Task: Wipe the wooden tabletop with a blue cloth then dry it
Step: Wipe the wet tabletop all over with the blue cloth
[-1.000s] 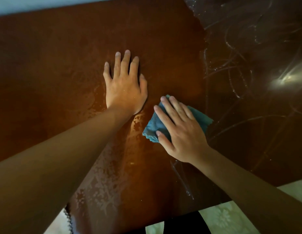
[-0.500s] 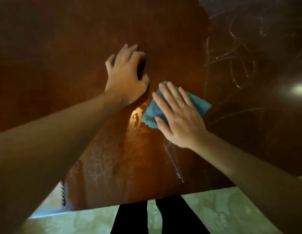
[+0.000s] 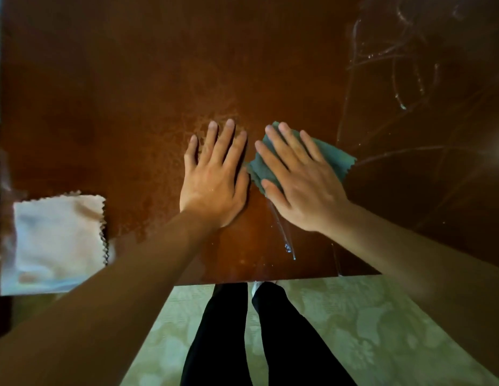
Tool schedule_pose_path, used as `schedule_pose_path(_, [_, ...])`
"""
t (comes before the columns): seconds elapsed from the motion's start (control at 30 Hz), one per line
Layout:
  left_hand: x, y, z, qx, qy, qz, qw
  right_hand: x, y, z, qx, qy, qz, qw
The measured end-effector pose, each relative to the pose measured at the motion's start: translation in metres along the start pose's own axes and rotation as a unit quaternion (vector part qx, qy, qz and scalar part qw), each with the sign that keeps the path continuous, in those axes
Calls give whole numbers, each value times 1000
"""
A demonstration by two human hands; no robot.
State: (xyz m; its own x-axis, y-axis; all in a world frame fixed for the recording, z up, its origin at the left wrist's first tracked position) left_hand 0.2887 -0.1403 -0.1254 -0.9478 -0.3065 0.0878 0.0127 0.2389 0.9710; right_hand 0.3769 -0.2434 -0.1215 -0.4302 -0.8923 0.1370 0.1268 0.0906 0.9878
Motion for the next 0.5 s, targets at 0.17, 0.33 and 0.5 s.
schedule_pose_path(0.17, [3, 4, -2, 19, -26, -11, 999, -6, 2, -9, -18, -6, 6, 1000])
schedule_pose_path(0.33, [4, 10, -1, 53, -16, -51, 997, -39, 12, -31, -4, -38, 15, 999])
schedule_pose_path(0.5, [4, 12, 1, 64, -10, -81, 995, 6, 3, -7, -7, -12, 10, 1000])
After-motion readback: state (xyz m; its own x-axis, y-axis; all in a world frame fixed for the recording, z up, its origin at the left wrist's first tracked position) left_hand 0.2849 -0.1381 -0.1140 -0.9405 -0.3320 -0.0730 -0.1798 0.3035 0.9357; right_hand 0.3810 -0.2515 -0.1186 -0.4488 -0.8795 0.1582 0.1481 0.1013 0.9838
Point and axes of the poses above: each hand's wrist, its own x-axis away from the middle knuckle, its own y-axis out of the back of the hand, z = x × y, the point moved 8 cm from there along -x, towards the middle knuckle, and after that the axes turned 11 degrees about -y, right-handed, at the moved point
